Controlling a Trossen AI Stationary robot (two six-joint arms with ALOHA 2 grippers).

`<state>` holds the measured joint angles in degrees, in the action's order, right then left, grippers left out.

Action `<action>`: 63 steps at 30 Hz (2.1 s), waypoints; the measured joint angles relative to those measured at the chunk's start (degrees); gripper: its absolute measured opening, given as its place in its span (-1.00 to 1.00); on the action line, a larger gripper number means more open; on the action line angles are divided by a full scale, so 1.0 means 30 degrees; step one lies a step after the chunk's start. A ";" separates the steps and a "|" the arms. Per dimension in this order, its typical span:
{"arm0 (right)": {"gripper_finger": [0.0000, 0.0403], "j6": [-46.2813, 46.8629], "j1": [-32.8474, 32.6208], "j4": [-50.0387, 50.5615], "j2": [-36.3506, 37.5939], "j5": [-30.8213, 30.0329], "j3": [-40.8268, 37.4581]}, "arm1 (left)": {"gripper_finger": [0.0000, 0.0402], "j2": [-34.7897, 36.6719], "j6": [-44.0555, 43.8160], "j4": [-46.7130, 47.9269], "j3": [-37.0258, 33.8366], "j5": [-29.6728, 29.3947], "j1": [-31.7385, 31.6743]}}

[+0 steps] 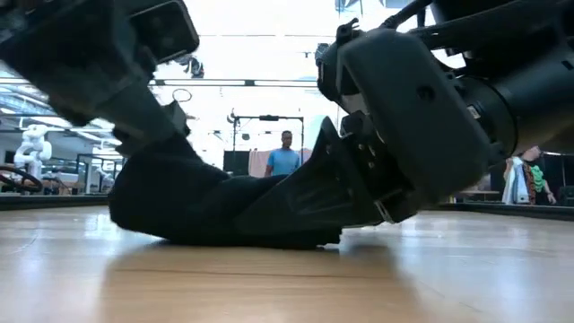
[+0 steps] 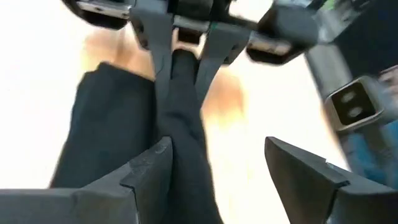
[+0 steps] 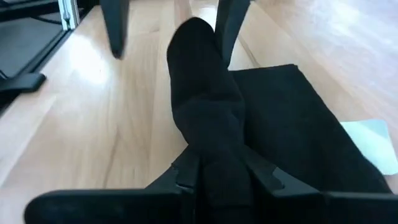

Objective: Roll napkin
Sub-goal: Roll the black napkin

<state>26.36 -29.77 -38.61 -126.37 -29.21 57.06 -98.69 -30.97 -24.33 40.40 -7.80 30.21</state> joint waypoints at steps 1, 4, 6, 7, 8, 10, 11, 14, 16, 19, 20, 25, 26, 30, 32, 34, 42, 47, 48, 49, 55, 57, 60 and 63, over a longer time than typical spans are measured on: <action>-0.72 0.0225 0.0075 0.0000 0.0002 0.0202 0.0000 | 0.26 0.0073 0.0182 0.0430 0.0000 -0.0541 0.0256; -0.72 0.0894 0.0277 -0.0015 0.0009 0.1055 0.0000 | 0.27 0.0093 0.0600 0.0690 0.0007 -0.1587 0.1022; -0.72 0.1323 0.0379 -0.0015 0.0009 0.1439 0.0000 | 0.27 0.0093 0.0877 0.0687 0.0015 -0.2294 0.1592; -0.72 0.1416 0.0439 -0.0015 0.0009 0.1580 0.0000 | 0.27 0.0093 0.1060 0.0694 0.0015 -0.2695 0.1910; -0.72 0.1436 0.0493 -0.0058 0.0009 0.1771 0.0000 | 0.27 0.0093 0.1259 0.0725 0.0022 -0.3154 0.2213; -0.72 0.1656 0.0592 -0.0073 0.0009 0.2123 0.0000 | 0.27 0.0093 0.1901 0.0807 0.0022 -0.4339 0.2862; -0.72 0.1769 0.0644 -0.0073 0.0009 0.2225 0.0000 | 0.27 0.0093 0.2112 0.0827 0.0022 -0.5095 0.3187; -0.72 0.2024 0.0682 -0.0073 0.0014 0.2308 0.0000 | 0.27 0.0101 0.2486 0.1111 0.0033 -0.7622 0.3887; -0.72 0.2146 0.0675 -0.0058 0.0009 0.2308 0.0000 | 0.27 0.0101 0.2486 0.1456 0.0036 -0.9494 0.4197; -0.72 0.2277 0.0675 -0.0066 0.0009 0.2303 0.0000 | 0.27 0.0101 0.2890 0.0886 0.0090 -1.0926 0.4653; -0.72 0.2347 0.0675 -0.0064 0.0009 0.2300 0.0007 | 0.27 0.0101 0.3287 0.0477 0.0117 -1.0926 0.4772; -0.72 0.2849 0.0675 -0.0100 0.0017 0.2300 0.0000 | 0.27 -0.0549 0.6117 0.0350 0.0138 -1.0802 0.4979; -0.72 0.2925 0.0675 -0.0102 0.0017 0.2293 0.0000 | 0.27 -0.0804 0.6597 0.0241 0.0138 -1.0802 0.4983; -0.72 0.3203 0.0682 -0.0107 0.0017 0.2302 0.0000 | 0.42 -0.1504 0.7571 0.0103 0.0138 -1.0774 0.4976; -0.72 0.3321 0.0690 -0.0087 0.0024 0.2451 -0.0007 | 0.55 -0.1603 0.7589 0.0117 0.0138 -1.0969 0.4942; -0.72 0.3383 0.0712 -0.0059 0.0031 0.2713 -0.0021 | 0.70 -0.1619 0.7751 0.0123 0.0138 -1.1306 0.4942; -0.72 0.3484 0.0779 -0.0075 0.0031 0.2824 -0.0022 | 0.92 -0.2354 0.9040 0.0088 0.0131 -1.1589 0.4676; -0.72 0.3960 0.0818 -0.0095 0.0046 0.2849 -0.0022 | 0.62 -0.2617 0.8475 -0.0342 0.0124 -1.1631 0.4242; -0.72 0.3988 0.0814 -0.0095 0.0051 0.2854 -0.0022 | 0.54 -0.2617 0.8437 -0.0352 0.0124 -1.1629 0.4129; -0.72 0.3982 0.0814 -0.0095 0.0053 0.2854 -0.0022 | 0.47 -0.2617 0.8434 -0.0323 0.0124 -1.1608 0.4021; -0.72 0.4144 0.0821 -0.0109 0.0053 0.2869 -0.0022 | -0.03 -0.2617 0.8194 -0.0239 0.0124 -1.1474 0.3795; -0.72 0.4157 0.0821 -0.0111 0.0053 0.2876 -0.0022 | -0.24 -0.2617 0.7845 -0.0186 0.0124 -1.1414 0.3786; -0.71 0.4140 0.0814 -0.0176 0.0054 0.2839 -0.0022 | -0.55 -0.2617 0.7440 -0.0166 0.0124 -1.0891 0.3776; -0.63 0.3319 0.0747 -0.0160 0.0248 0.2920 -0.0029 | -0.80 -0.2617 0.6945 -0.0213 0.0124 -1.0013 0.3678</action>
<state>36.32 -27.53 -39.09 -125.63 -20.45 56.97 -106.54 -10.14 -24.97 40.77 -37.84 41.24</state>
